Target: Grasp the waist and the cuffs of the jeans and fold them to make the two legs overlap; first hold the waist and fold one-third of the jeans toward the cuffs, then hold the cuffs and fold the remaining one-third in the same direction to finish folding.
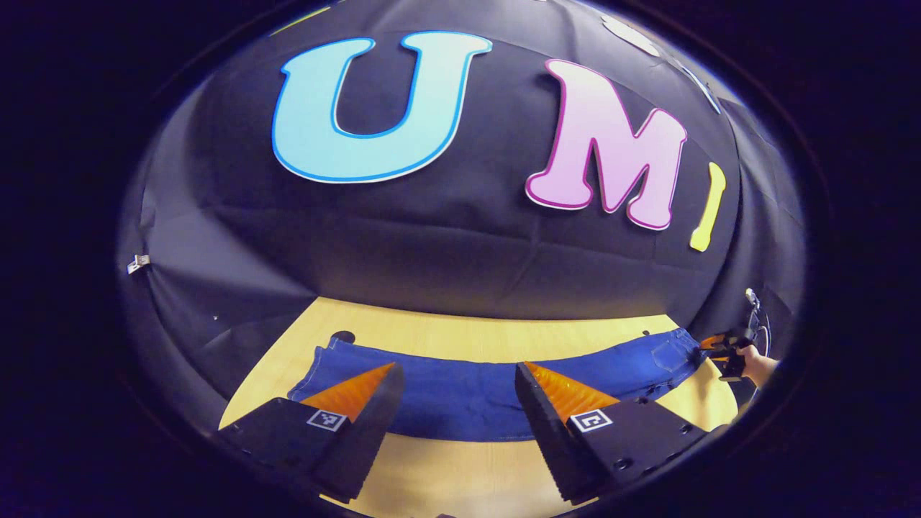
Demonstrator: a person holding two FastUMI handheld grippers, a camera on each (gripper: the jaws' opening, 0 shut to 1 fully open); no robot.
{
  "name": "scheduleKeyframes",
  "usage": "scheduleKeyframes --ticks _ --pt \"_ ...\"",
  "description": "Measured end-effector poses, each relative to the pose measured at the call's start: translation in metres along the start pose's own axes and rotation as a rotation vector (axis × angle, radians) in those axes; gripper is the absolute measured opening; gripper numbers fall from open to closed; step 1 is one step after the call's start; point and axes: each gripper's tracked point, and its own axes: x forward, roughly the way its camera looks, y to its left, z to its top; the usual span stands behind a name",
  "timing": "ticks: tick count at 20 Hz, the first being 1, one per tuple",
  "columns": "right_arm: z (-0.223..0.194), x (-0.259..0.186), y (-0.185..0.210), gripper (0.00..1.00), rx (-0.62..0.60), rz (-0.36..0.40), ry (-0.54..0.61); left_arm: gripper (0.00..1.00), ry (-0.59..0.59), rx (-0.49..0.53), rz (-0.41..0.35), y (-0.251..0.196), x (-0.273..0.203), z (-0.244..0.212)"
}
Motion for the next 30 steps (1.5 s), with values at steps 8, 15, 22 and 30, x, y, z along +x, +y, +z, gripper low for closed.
scheduleKeyframes --ticks 8,15,22,30 --pt "-0.001 0.019 0.024 0.30 -0.024 0.132 -0.074 0.97 0.000 -0.002 -0.030 -0.041 0.015 -0.005" --pt "0.039 -0.039 0.043 0.07 -0.224 0.195 -0.251 0.97 0.031 -0.129 0.010 -0.022 0.004 -0.044" --pt "0.059 -0.165 0.075 0.06 -0.394 0.365 -0.473 0.97 0.020 -0.191 0.047 0.012 -0.026 -0.064" --pt "0.010 -0.238 0.081 0.06 -0.671 0.605 -0.616 0.97 -0.010 -0.310 0.080 0.071 -0.032 -0.085"
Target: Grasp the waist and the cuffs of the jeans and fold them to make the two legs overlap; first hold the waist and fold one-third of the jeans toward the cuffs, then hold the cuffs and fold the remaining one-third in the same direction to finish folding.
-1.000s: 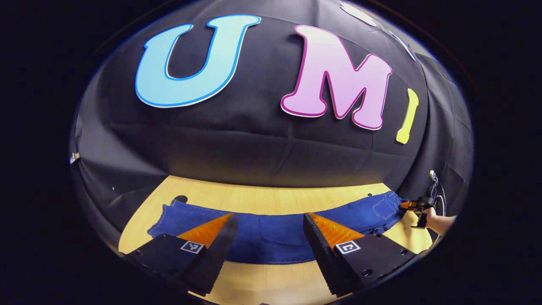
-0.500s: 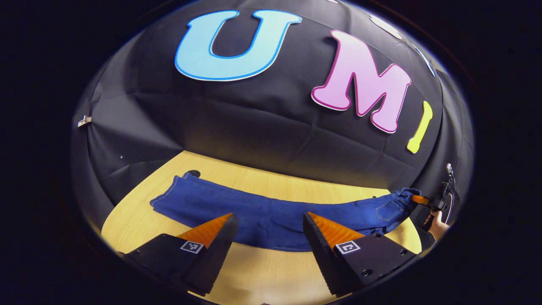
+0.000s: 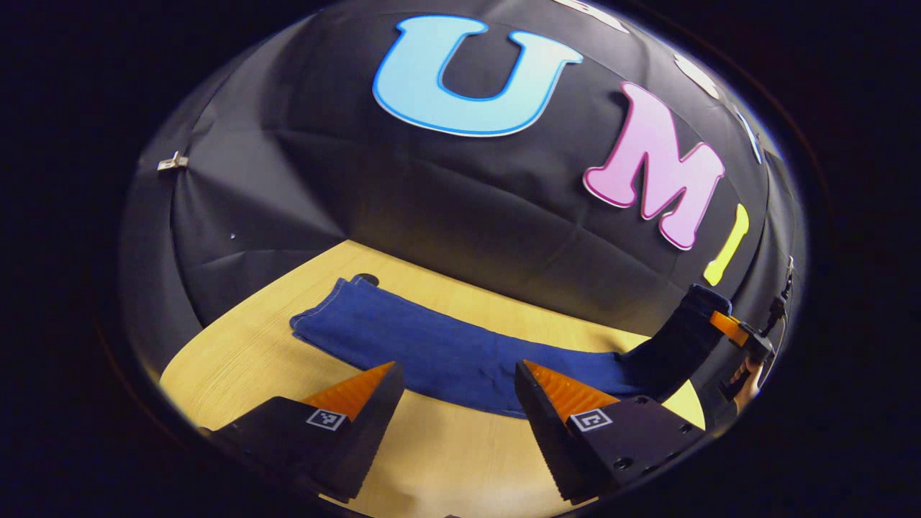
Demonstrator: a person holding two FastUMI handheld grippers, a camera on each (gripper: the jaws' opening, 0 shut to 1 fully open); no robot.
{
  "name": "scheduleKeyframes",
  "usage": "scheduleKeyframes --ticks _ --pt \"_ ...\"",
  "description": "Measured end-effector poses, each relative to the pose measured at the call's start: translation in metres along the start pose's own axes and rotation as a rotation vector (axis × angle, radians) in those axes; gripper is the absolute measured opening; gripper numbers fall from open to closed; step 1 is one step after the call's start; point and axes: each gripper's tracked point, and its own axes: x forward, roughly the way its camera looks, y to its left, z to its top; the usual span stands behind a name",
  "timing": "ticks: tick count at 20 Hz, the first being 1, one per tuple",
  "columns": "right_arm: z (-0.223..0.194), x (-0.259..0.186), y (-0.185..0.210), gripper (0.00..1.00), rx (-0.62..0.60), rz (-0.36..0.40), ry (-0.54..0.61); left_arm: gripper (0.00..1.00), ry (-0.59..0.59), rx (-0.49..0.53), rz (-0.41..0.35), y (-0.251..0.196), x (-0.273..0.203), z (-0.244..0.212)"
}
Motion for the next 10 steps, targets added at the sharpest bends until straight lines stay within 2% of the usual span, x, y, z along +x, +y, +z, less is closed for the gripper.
scheduleKeyframes --ticks 3,5,8,10 --pt "-0.013 -0.005 0.002 0.06 -0.045 0.095 0.010 0.94 -0.038 -0.015 0.023 0.031 0.006 0.012" --pt "-0.016 -0.002 0.001 0.06 -0.063 0.137 0.027 0.97 -0.069 -0.010 0.063 0.057 0.015 0.021" --pt "-0.029 0.008 0.003 0.06 -0.089 0.204 0.069 0.97 -0.093 0.032 0.178 0.110 0.030 0.033" --pt "-0.027 0.010 -0.002 0.06 -0.098 0.237 0.110 0.97 -0.069 0.071 0.220 0.138 0.046 0.036"
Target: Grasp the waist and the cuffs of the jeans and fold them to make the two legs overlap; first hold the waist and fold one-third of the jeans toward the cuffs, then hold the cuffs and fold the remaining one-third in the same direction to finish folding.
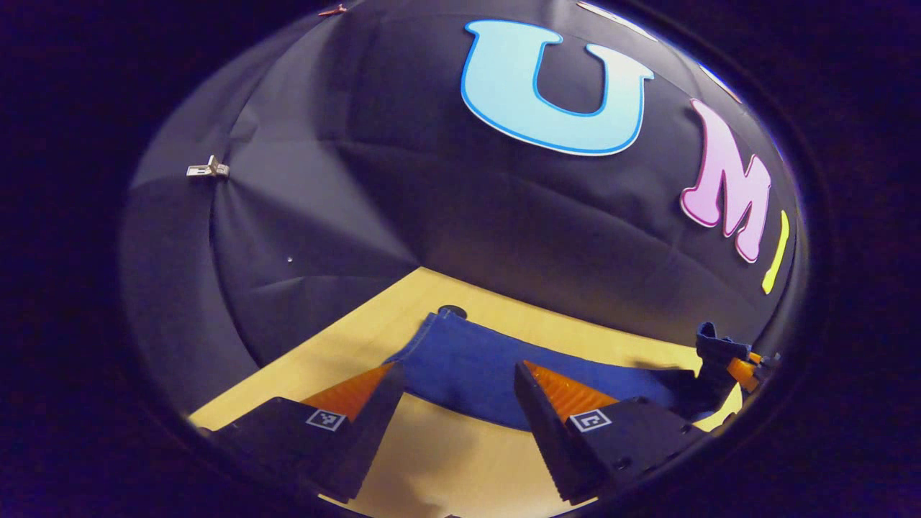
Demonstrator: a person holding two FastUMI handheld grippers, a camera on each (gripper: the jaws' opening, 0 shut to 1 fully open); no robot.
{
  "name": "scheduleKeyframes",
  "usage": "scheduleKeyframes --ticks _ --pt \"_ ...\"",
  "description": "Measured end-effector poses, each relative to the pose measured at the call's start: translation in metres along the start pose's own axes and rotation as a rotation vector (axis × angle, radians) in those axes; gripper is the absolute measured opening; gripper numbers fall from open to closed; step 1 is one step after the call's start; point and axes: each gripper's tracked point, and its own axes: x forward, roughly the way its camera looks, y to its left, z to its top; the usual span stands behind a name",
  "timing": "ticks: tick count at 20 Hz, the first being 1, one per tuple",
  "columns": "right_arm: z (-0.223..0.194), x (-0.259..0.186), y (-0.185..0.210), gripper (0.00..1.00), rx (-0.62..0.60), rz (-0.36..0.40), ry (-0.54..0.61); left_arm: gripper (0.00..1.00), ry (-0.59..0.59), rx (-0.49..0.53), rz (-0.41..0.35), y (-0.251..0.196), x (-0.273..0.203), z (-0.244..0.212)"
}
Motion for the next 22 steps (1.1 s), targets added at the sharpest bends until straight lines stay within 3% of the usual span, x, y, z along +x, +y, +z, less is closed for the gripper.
scheduleKeyframes --ticks 3,5,7,10,14,18,19,20,22 --pt "-0.012 0.007 0.000 0.07 -0.017 0.021 0.044 0.97 0.078 0.039 0.025 0.027 0.034 -0.015" --pt "-0.014 0.008 0.007 0.14 0.035 0.045 0.073 0.97 0.114 0.016 0.032 0.039 0.052 -0.024" --pt "-0.015 0.007 0.018 0.46 0.098 0.072 0.102 0.96 0.162 -0.025 0.024 0.043 0.066 -0.036" --pt "-0.018 0.003 0.024 0.93 0.077 0.066 0.103 0.97 0.211 -0.031 0.069 0.048 0.075 -0.052" --pt "-0.014 -0.009 0.034 0.96 0.068 0.098 0.112 0.99 0.249 -0.007 0.071 0.038 0.091 -0.067" --pt "-0.055 -0.025 0.037 0.97 0.057 0.089 0.220 0.92 0.272 -0.015 0.018 0.024 0.097 -0.066" --pt "-0.059 -0.029 0.042 0.98 0.091 0.095 0.229 0.87 0.273 -0.057 -0.046 0.012 0.099 -0.067" --pt "-0.061 -0.032 0.045 0.98 0.129 0.097 0.225 0.70 0.282 -0.117 -0.099 -0.002 0.096 -0.067" --pt "-0.060 -0.041 0.046 0.97 0.180 0.101 0.227 0.36 0.264 -0.158 -0.115 -0.013 0.098 -0.058"
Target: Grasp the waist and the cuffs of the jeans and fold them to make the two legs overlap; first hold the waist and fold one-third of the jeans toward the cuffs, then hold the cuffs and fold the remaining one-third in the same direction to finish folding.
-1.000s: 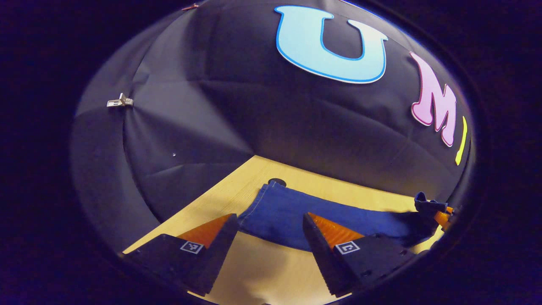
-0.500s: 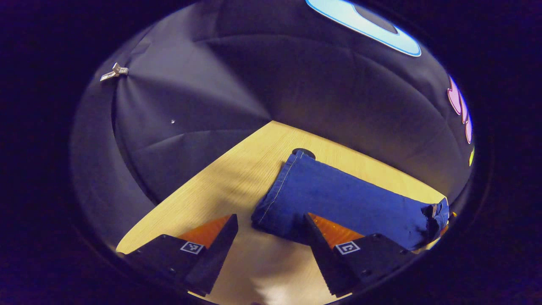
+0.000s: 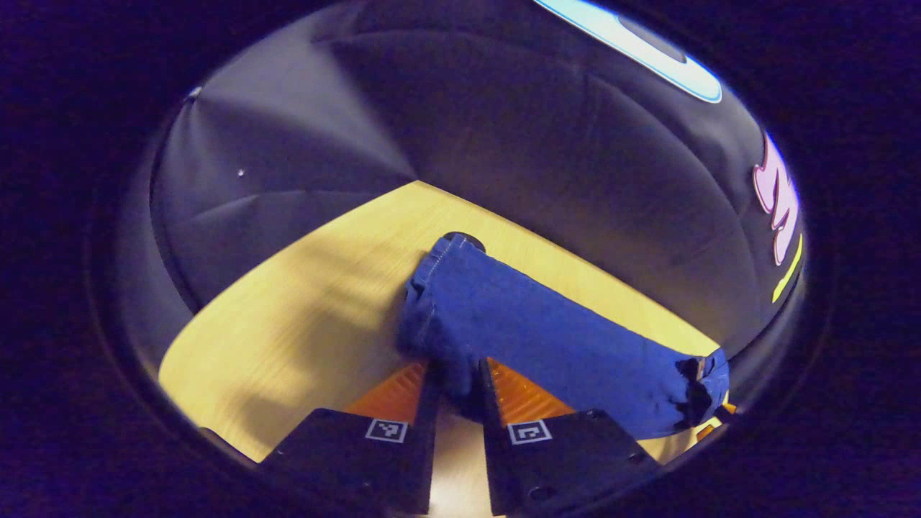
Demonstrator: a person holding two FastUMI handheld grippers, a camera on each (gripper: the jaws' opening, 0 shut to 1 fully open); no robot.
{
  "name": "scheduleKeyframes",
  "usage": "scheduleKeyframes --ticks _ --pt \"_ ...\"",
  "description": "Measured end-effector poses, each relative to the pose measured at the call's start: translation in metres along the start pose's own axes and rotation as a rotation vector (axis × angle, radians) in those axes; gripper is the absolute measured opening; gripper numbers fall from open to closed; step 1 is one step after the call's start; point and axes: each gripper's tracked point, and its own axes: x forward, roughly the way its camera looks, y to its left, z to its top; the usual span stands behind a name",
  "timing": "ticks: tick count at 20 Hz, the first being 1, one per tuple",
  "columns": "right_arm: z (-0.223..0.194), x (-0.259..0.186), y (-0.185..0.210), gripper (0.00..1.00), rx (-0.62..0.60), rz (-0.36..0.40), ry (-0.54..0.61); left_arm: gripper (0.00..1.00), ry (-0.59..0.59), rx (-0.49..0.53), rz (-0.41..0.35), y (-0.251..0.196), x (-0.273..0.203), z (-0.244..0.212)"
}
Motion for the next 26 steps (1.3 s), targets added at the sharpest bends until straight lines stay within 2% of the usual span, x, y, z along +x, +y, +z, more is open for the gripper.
scheduleKeyframes --ticks 2,3,7,11,12,13,19,23,26 --pt "-0.003 -0.006 -0.001 0.97 -0.018 0.002 0.007 0.30 -0.015 -0.001 -0.003 0.000 -0.008 0.008" --pt "-0.003 -0.009 -0.002 0.97 -0.038 0.003 0.010 0.21 -0.029 -0.005 -0.008 -0.003 -0.009 0.010" --pt "0.004 -0.023 -0.011 0.98 -0.050 -0.013 -0.004 0.08 -0.070 -0.015 -0.001 -0.005 -0.019 0.017" --pt "0.020 -0.046 -0.042 0.98 -0.055 -0.070 -0.045 0.06 -0.172 0.077 -0.013 -0.023 -0.044 0.047" --pt "0.024 -0.053 -0.051 0.94 -0.062 -0.085 -0.051 0.08 -0.198 0.096 -0.032 -0.031 -0.052 0.058" --pt "0.027 -0.059 -0.060 0.97 -0.066 -0.103 -0.054 0.06 -0.224 0.110 -0.053 -0.043 -0.064 0.066" --pt "0.046 -0.090 -0.112 0.97 -0.025 -0.183 -0.048 0.06 -0.290 0.155 -0.151 -0.134 -0.111 0.079" --pt "0.063 -0.113 -0.143 0.96 -0.010 -0.226 -0.062 0.06 -0.325 0.236 -0.249 -0.219 -0.162 0.082" --pt "0.071 -0.134 -0.169 0.96 0.015 -0.262 -0.068 0.06 -0.327 0.256 -0.334 -0.288 -0.191 0.075"
